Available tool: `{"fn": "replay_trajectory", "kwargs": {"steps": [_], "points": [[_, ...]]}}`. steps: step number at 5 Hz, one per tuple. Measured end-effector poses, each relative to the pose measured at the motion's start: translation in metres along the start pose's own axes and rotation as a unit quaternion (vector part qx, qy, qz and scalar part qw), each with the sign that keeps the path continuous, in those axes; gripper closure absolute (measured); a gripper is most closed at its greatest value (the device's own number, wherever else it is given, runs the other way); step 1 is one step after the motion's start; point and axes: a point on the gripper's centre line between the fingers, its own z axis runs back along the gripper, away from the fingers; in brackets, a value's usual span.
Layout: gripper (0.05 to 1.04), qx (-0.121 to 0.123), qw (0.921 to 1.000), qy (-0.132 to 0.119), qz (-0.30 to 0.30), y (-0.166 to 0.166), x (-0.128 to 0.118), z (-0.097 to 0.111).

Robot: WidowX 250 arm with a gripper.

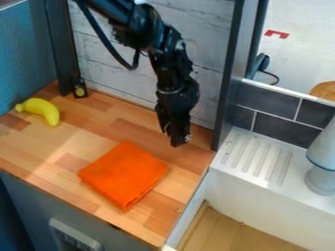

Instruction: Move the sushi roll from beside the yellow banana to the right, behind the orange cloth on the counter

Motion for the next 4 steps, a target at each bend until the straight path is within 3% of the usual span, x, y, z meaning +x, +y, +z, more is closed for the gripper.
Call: {"fn": "replay_trajectory", "kwargs": {"steps": [1,2,3,4], "points": [[0.392,-0.006,0.9999,0.014,0.004,0.000,-0.003,-0.017],[0.348,0.004,0.9998,0.021,0.007,0.007,0.000,-0.022],[0.092,-0.002,0.9994,0.031,0.017,0.005,-0.002,-0.022],[0.076,-0.015,0.9989,0.012,0.043,0.006,-0.003,0.009]]}}
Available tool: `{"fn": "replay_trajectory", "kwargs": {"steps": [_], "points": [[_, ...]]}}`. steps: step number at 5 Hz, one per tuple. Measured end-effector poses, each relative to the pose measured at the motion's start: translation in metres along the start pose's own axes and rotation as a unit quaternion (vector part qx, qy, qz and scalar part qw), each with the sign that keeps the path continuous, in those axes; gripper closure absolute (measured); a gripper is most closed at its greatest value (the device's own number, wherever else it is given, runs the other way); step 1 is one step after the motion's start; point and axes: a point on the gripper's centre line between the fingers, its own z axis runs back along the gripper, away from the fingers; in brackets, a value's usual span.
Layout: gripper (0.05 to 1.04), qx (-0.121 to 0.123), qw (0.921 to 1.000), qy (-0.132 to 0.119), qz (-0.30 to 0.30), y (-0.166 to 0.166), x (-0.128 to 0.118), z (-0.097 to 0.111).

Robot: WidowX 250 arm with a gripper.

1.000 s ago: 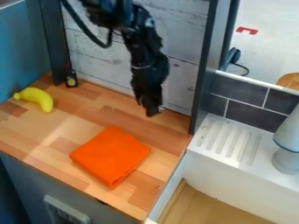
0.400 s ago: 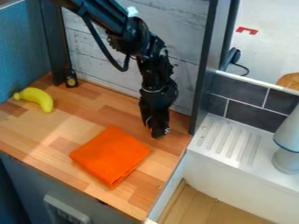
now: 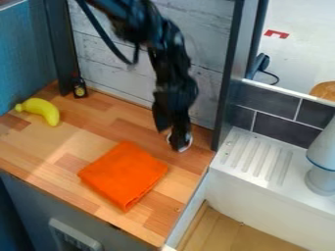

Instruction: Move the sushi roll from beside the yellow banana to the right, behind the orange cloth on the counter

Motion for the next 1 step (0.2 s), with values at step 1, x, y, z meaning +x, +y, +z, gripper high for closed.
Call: {"fn": "replay_trajectory", "kwargs": {"steps": [1], "points": [[0.081,0.029,0.9955,-0.040,0.081,0.0258,-0.0167,0.0581]]}}
